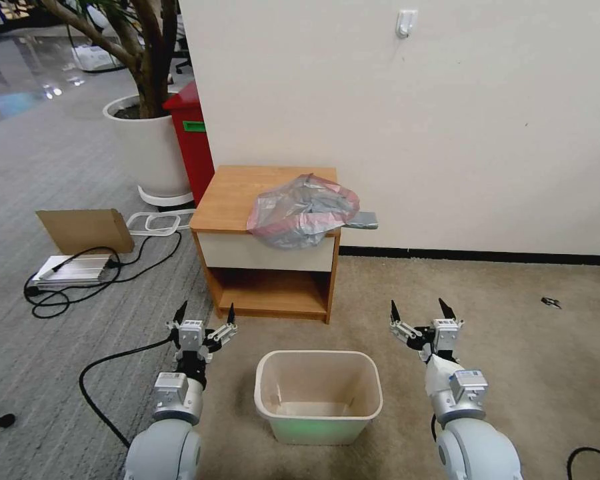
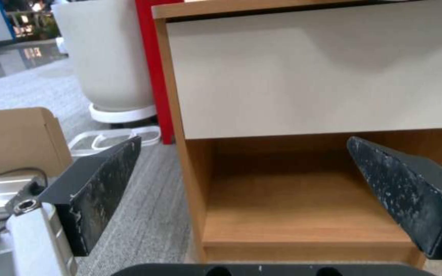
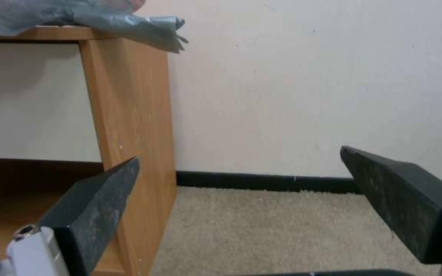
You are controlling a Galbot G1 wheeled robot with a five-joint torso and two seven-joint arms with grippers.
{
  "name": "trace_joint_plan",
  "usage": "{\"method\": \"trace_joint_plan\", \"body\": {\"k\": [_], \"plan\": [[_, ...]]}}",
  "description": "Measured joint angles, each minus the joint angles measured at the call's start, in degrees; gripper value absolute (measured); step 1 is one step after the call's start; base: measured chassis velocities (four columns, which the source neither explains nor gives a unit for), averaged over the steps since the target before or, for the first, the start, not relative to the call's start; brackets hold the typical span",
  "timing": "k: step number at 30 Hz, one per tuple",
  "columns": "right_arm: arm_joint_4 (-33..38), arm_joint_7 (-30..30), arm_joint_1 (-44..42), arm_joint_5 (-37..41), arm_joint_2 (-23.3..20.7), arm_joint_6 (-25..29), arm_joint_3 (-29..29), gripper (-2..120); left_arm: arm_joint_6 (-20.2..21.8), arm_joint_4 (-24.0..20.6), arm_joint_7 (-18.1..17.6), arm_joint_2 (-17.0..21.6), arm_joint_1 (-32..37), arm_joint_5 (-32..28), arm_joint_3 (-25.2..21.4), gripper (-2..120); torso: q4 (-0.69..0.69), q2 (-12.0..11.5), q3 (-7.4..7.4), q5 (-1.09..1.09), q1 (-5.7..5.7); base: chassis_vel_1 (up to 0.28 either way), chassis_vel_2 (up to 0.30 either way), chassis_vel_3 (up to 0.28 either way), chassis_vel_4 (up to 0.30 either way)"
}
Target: Pick up the garbage bag from the table and place it over the trash can.
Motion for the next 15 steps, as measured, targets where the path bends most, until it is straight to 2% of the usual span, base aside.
{"method": "trace_joint_plan", "body": {"k": [6, 9, 14, 15], "plan": [[0.3, 0.0, -0.2, 0.0, 0.0, 0.0, 0.0, 100, 0.0, -0.1, 0.0, 0.0, 0.1, 0.0, 0.0, 100, 0.00, 0.0, 0.00, 0.00, 0.00, 0.000, 0.000, 0.000, 0.000], [2.2, 0.2, -1.2, 0.2, 0.4, -0.2, 0.1, 100, 0.4, -2.1, 0.0, 0.0, 1.3, 0.0, -0.2, 100, 0.00, 0.0, 0.00, 0.00, 0.00, 0.000, 0.000, 0.000, 0.000], [11.7, 1.4, -6.5, 1.4, 2.3, -1.4, 0.8, 100, 2.5, -10.8, -0.1, -0.5, 6.8, 0.5, -1.1, 100, 0.00, 0.0, 0.00, 0.00, 0.00, 0.000, 0.000, 0.000, 0.000], [11.7, 1.4, -6.5, 1.4, 2.3, -1.4, 0.8, 100, 2.5, -10.8, -0.1, -0.5, 6.8, 0.5, -1.1, 100, 0.00, 0.0, 0.00, 0.00, 0.00, 0.000, 0.000, 0.000, 0.000]]}}
